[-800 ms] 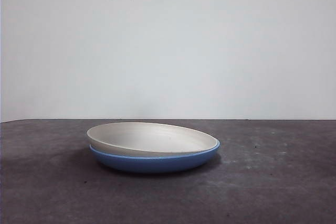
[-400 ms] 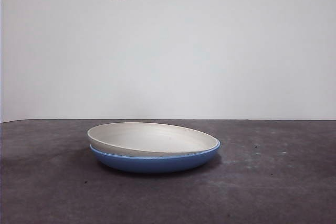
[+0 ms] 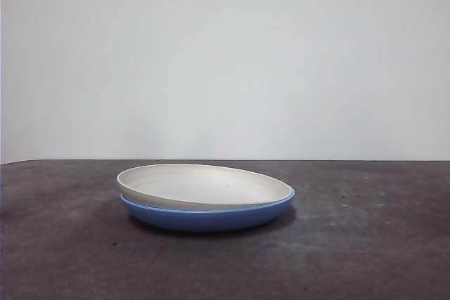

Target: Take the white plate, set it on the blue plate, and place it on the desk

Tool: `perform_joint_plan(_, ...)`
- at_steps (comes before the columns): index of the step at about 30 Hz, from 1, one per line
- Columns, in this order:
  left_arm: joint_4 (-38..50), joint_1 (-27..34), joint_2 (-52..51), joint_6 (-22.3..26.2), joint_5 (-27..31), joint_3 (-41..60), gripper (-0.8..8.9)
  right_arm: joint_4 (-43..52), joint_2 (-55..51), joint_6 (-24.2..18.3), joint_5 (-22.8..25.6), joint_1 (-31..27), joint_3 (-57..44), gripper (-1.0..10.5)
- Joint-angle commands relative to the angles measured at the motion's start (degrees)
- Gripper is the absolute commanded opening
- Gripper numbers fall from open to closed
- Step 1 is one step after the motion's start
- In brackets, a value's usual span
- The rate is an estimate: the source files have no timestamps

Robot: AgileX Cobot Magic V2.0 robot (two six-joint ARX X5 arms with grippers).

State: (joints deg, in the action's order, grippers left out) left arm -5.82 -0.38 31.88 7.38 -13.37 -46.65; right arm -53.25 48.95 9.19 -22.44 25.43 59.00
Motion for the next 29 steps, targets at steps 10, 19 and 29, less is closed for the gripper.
perform_joint_plan(10, 4.1, 4.8, -19.1, 0.9, 6.3, 28.2, 0.29, 0.6, 0.4, -0.7, -0.1, 0.3, 1.1, 0.1)
perform_joint_plan(19, 2.1, 5.2, -28.8, 0.7, 6.4, 40.4, 0.28, 0.6, 0.4, -0.7, -0.1, 0.3, 1.1, 0.1)
perform_joint_plan(29, -3.0, 5.1, -31.7, 0.5, 6.3, 44.8, 0.29, 0.6, 0.4, -0.7, -0.1, 0.3, 1.1, 0.1)
